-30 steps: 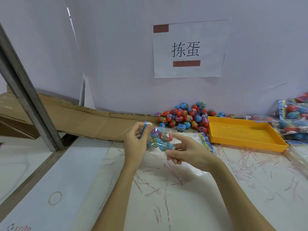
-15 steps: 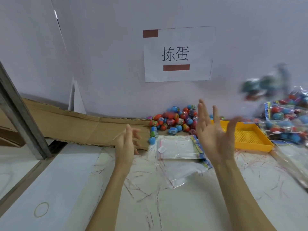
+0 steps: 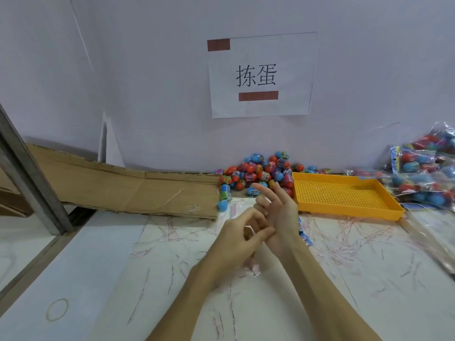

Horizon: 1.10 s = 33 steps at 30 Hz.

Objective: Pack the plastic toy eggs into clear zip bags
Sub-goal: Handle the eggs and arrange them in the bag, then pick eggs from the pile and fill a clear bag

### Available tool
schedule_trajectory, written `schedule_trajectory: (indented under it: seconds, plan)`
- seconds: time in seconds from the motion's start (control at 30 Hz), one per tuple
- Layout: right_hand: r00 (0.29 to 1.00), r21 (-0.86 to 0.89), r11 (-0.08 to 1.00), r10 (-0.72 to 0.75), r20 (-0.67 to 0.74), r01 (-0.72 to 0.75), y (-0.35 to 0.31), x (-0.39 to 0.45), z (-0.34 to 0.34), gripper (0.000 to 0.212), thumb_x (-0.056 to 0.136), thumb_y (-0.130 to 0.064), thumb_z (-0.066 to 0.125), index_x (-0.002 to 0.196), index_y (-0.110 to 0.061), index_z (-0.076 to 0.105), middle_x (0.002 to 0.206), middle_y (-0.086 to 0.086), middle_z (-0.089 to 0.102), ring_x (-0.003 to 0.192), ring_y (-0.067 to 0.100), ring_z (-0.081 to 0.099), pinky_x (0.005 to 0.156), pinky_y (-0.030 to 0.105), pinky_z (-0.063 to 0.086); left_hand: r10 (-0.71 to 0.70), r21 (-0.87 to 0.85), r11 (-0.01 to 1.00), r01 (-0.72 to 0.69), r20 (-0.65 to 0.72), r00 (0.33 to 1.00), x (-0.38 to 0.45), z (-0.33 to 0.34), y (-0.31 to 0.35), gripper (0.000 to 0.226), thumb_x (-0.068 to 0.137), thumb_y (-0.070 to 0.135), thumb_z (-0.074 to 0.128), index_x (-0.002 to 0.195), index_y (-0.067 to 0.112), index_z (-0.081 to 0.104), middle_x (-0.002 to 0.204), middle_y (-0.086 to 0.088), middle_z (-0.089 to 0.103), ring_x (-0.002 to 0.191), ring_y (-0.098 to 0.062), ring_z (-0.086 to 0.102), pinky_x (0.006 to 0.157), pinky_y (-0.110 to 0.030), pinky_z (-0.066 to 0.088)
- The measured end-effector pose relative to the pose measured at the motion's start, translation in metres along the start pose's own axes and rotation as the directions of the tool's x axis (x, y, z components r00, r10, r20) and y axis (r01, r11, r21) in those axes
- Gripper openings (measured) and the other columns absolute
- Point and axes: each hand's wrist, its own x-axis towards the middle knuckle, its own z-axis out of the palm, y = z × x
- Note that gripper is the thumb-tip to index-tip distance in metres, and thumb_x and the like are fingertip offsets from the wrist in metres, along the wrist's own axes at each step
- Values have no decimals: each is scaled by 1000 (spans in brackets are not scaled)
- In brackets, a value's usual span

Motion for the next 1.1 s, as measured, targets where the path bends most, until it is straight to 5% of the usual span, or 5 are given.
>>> schedule_trajectory:
  seconds: [0.23,0.37,0.53,0.77,1.1]
  plan:
    - [992,-318,940,-112,53,123,-6,1,2,42,105,-45,45,121,-17,73,103,3,74,94,16,66,85,30,50,-52,32,998,62,-242,969,5,-28,1,8,98,21,70,94,28,72,81,10,72,63,-14,69,57,-23,56]
    - [908,-888,356,-396,139,291,-13,7,-11,14,102,-19,59,112,-24,69,108,-9,70,98,8,64,83,22,53,61,377,902,211,-595,801,3,-59,-18,4,94,14,74,92,13,77,117,-3,64,110,-21,61,83,-22,45]
    - [980,-946,-256,36,197,200,-19,9,-28,29,84,-42,80,111,-35,71,123,-8,57,110,11,52,94,31,49,88,455,846,279,-634,768,-1,-73,-26,54,94,17,74,145,17,56,81,6,67,81,-17,63,92,-25,27]
    - [935,-888,-337,-58,350,312,-20,10,-24,17,89,-39,75,105,-35,79,123,-11,61,113,13,42,90,31,35,251,558,808,190,-618,745,2,-65,-23,30,97,13,67,126,12,63,90,4,66,89,-18,57,94,-37,40]
    - [756,-851,26,-474,451,524,-27,-1,-6,8,91,-24,75,95,-30,79,85,-20,72,90,6,60,79,17,45,113,246,969,-13,-396,911,6,-54,-15,40,93,47,69,123,21,70,122,12,62,115,-4,55,91,-15,47]
